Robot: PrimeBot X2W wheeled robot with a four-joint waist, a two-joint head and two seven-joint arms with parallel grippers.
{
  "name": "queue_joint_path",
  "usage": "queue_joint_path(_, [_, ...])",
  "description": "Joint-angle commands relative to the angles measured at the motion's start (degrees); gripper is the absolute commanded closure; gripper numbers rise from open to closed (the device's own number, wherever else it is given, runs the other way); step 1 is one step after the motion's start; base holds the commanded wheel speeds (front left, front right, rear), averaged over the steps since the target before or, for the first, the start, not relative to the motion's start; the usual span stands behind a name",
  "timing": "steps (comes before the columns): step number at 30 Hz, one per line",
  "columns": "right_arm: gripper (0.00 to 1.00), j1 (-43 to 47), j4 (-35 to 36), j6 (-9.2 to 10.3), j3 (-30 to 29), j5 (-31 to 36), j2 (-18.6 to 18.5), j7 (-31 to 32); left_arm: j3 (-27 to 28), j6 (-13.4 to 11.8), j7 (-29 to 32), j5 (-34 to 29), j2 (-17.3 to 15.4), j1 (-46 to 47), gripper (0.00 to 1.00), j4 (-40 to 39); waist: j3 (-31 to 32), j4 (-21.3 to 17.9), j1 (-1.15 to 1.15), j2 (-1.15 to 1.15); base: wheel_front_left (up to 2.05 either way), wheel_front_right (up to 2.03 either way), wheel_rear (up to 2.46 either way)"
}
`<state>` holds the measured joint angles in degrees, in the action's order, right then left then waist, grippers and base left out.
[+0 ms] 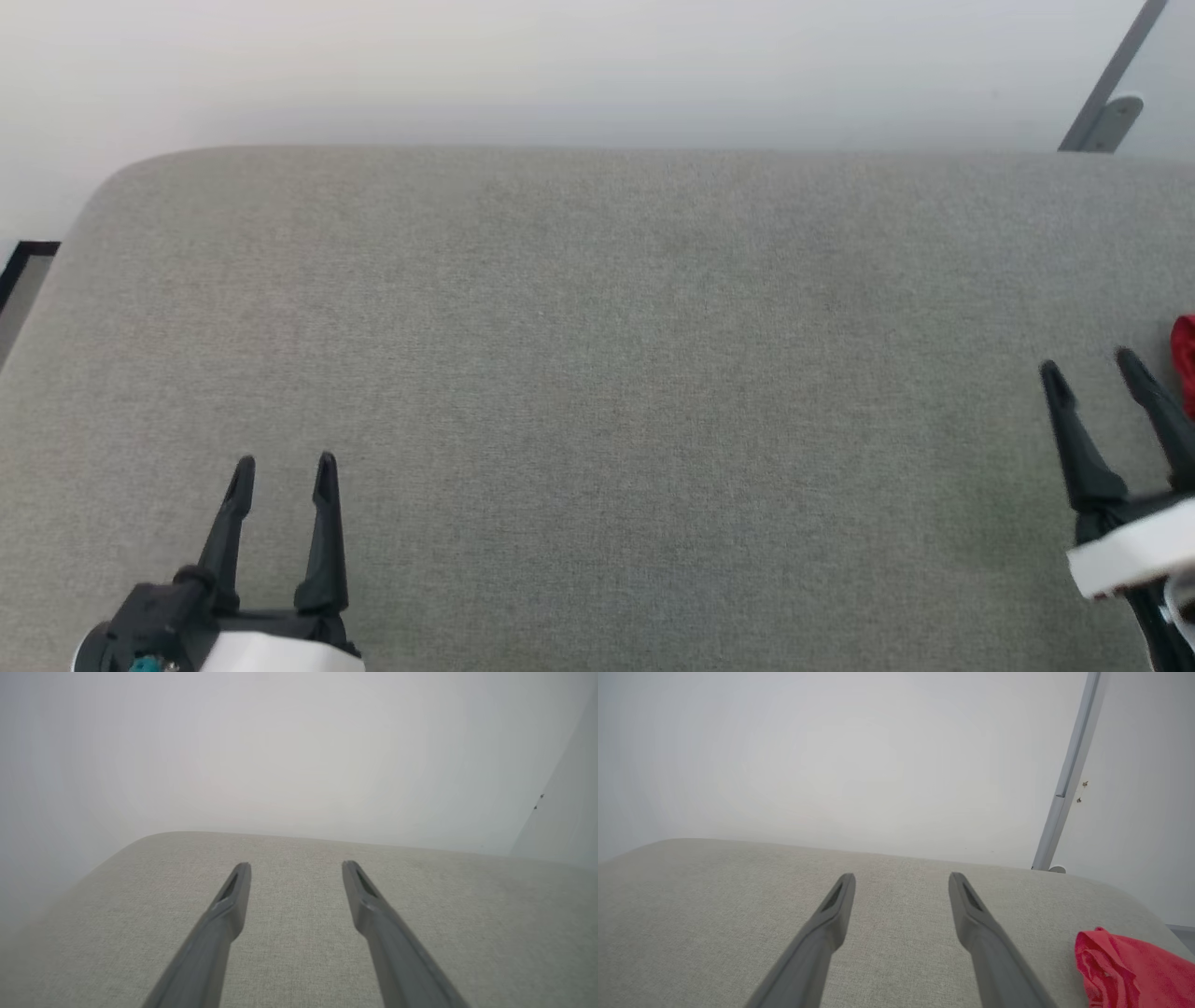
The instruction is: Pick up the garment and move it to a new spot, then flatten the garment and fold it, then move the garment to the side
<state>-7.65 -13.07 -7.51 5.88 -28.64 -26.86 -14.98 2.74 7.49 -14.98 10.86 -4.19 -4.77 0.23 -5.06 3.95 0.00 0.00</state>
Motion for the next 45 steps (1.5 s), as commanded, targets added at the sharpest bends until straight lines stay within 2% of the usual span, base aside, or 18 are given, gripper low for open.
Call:
queue_joint_path(1, [0.00, 0.97, 0.50, 0.05, -0.48, 0.34, 0.49, -0.22, 0.13, -0.03, -0.29, -0.07, -0.15, -0.71, 0.00, -0.34, 0.57, 0.40, 0.00, 0.00, 0.00, 0.00, 0.00])
queue_joint_path(6, [0.00, 6.33, 5.49, 0.04, -5.75, 1.66, 2.82, 1.00, 0.67, -0.03, -0.29, 0.18, -0.17, -3.47, 0.00, -1.98, 1.99, 1.11, 0.00, 0.00, 0.00, 0.00, 0.00])
queue_joint_path(11, [0.00, 9.53, 9.22, 0.04, -8.11, 2.53, 5.17, 2.92, 1.81, -0.03, -0.29, 0.89, -0.26, -5.63, 0.00, -3.21, 3.32, 0.88, 0.00, 0.00, 0.00, 0.00, 0.00])
queue_joint_path(16, [0.00, 10.94, 11.14, 0.04, -8.78, 3.14, 6.43, 4.02, 1.61, -0.03, -0.29, 1.35, -0.68, -6.48, 0.00, -3.50, 4.10, 0.67, 0.00, 0.00, 0.00, 0.00, 0.00])
queue_joint_path(34, [0.00, 12.00, 12.16, 0.04, -8.45, 2.00, 7.14, 5.22, 1.64, -0.03, -0.29, 2.31, -0.81, -7.26, 0.00, -3.97, 4.70, 0.77, 0.00, 0.00, 0.00, 0.00, 0.00])
queue_joint_path(35, [1.00, 11.59, 11.91, 0.01, -8.35, 2.35, 7.02, 4.96, 1.38, 0.00, 0.01, 2.62, -0.79, -6.73, 1.00, -3.52, 4.69, 0.78, 0.00, 0.00, 0.00, 0.00, 0.00])
queue_joint_path(40, [1.00, 12.52, 9.93, 0.01, -7.63, 2.20, 8.62, 5.00, 1.06, 0.00, 0.16, 2.90, -0.10, -7.17, 1.00, -1.34, 4.70, 0.78, 0.00, 0.00, 0.00, 0.00, 0.00])
queue_joint_path(45, [1.00, 11.74, 9.01, 0.01, -7.92, -3.07, 9.93, 6.27, 0.78, -0.11, 1.44, 9.54, -0.28, -5.91, 1.00, -0.28, 4.70, 0.56, 0.00, 0.00, 0.00, 0.00, 0.00])
